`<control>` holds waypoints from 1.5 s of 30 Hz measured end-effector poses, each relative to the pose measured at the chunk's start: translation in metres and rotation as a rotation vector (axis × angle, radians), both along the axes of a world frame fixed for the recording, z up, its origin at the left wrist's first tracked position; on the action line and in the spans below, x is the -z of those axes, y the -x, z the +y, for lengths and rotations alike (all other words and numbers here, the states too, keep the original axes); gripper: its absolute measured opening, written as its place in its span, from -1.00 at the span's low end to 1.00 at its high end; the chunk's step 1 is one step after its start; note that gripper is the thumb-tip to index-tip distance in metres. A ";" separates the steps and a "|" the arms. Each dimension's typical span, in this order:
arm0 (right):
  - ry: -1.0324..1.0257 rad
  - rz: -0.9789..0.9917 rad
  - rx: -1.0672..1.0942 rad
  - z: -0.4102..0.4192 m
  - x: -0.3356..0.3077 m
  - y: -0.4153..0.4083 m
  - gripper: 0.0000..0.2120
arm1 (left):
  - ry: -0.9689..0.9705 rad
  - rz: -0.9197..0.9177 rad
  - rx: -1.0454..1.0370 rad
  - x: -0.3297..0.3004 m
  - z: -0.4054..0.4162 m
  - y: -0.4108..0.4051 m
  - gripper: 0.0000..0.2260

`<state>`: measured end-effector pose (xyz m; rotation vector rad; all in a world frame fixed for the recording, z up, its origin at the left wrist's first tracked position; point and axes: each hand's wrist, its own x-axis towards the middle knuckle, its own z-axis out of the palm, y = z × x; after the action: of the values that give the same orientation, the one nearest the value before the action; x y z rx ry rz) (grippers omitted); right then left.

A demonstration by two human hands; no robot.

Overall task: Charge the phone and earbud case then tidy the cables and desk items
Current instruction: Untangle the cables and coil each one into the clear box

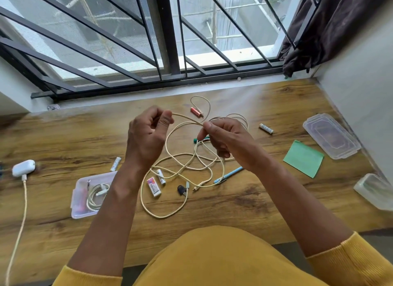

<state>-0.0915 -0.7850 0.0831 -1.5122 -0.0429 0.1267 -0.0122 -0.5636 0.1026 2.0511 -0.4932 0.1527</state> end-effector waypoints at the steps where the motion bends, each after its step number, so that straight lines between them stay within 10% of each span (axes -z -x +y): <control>1: -0.015 0.004 -0.010 -0.001 0.001 0.001 -0.63 | 0.013 0.002 -0.033 0.000 0.003 -0.003 -0.79; 12: -0.383 -0.067 -0.209 0.000 -0.002 -0.001 -0.79 | -0.052 0.003 -0.157 0.012 0.000 -0.010 -0.79; 21: -0.665 -0.085 0.085 0.007 -0.007 -0.025 -0.65 | -0.232 0.062 0.173 0.030 -0.031 0.031 -0.89; 32: 0.109 -0.124 0.279 0.021 0.010 -0.017 -0.70 | -0.220 0.008 0.363 0.002 -0.021 0.025 -0.87; 45: 0.210 -0.129 -0.073 0.037 0.004 -0.007 -0.74 | -0.043 0.109 0.366 -0.020 0.010 -0.019 -0.86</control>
<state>-0.0845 -0.7483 0.0793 -1.7274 -0.1933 0.0941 0.0070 -0.5535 0.1222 1.9609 -0.7976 -0.1889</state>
